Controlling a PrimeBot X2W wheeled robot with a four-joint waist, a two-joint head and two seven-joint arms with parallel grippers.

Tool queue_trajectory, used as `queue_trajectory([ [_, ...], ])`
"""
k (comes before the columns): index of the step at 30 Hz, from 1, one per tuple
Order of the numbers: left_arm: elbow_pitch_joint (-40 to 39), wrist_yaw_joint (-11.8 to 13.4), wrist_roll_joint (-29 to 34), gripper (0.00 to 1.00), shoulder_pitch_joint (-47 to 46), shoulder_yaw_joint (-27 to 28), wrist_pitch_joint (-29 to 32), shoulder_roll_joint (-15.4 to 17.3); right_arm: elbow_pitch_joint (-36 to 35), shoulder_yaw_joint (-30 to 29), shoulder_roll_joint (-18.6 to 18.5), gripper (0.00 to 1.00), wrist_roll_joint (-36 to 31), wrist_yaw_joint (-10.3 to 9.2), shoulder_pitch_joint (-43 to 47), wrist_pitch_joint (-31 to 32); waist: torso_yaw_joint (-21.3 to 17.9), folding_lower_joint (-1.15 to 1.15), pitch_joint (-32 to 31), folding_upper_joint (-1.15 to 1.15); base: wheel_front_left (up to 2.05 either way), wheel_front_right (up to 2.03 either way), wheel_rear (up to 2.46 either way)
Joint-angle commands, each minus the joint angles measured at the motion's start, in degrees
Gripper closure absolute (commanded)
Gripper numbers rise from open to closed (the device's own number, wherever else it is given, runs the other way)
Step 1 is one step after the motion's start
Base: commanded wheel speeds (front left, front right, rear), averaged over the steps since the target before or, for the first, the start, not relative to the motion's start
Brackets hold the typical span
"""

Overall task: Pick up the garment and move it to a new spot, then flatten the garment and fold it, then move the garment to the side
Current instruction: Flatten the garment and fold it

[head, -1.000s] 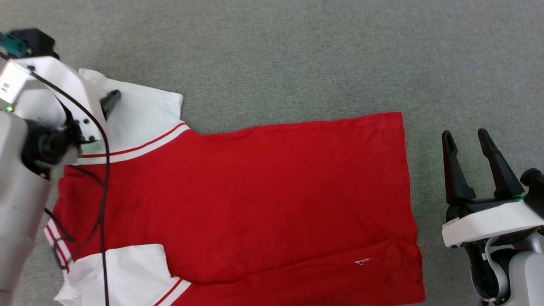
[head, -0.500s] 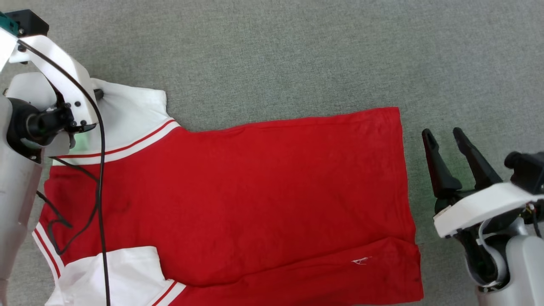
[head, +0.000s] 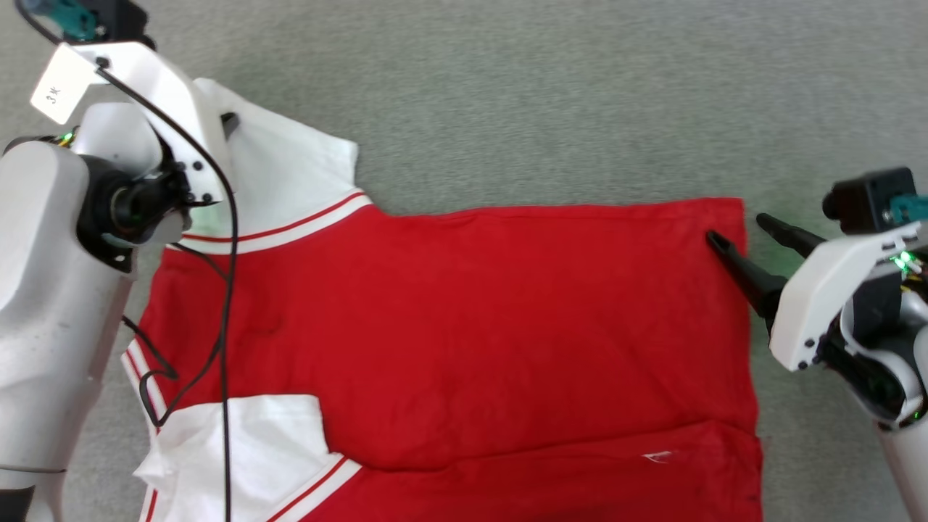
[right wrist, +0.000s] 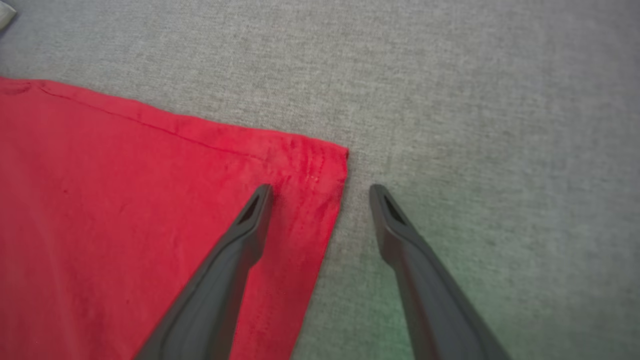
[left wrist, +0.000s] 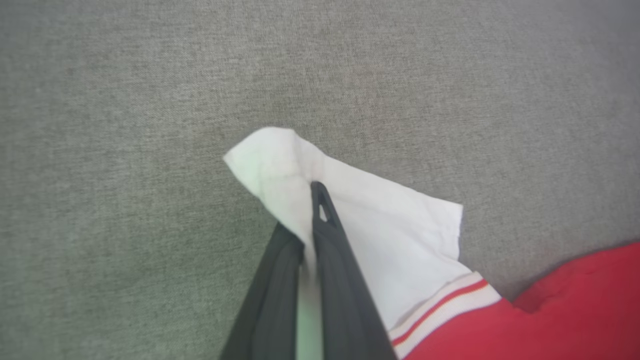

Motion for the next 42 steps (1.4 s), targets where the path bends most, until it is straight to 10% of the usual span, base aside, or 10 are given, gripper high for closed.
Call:
queue_trajectory([
  [1,-1.0,-0.3,0.4,1.00,-1.0,-0.2,-0.7,-0.5,0.5,0.9,-1.1,0.00,0.8,-0.04,-2.1,1.1,1.3,0.00,0.6,0.00,0.00,0.00,0.00],
  [6,-2.8,-0.6,0.4,1.00,0.2,-0.6,-2.1,-1.2,5.9,8.0,-3.4,0.00,4.0,0.05,-4.5,10.2,3.2,0.00,1.2,0.00,0.00,0.00,0.00],
  [7,-2.8,-0.7,0.3,1.00,0.5,-0.6,-2.3,-1.2,6.6,8.8,-3.4,0.56,4.6,0.05,-4.3,11.5,3.4,0.00,1.2,0.00,0.00,0.00,0.00],
  [9,-2.8,-0.9,0.1,1.00,1.1,-0.6,-2.9,-1.3,7.3,9.8,-3.4,1.00,5.1,0.05,-4.4,12.4,3.5,0.00,1.1,0.00,0.00,0.00,0.00],
  [25,-5.8,-1.3,-0.7,1.00,12.5,2.6,-13.5,1.2,3.1,1.5,-4.4,1.00,1.8,-0.07,-1.0,4.9,5.1,0.00,-9.1,0.00,0.00,0.00,0.00],
  [42,-19.8,7.3,-5.6,1.00,48.7,7.5,-24.1,2.3,1.3,-5.3,3.5,1.00,-2.4,-0.08,22.7,-2.5,6.6,0.00,-21.0,0.00,0.00,0.00,0.00],
])
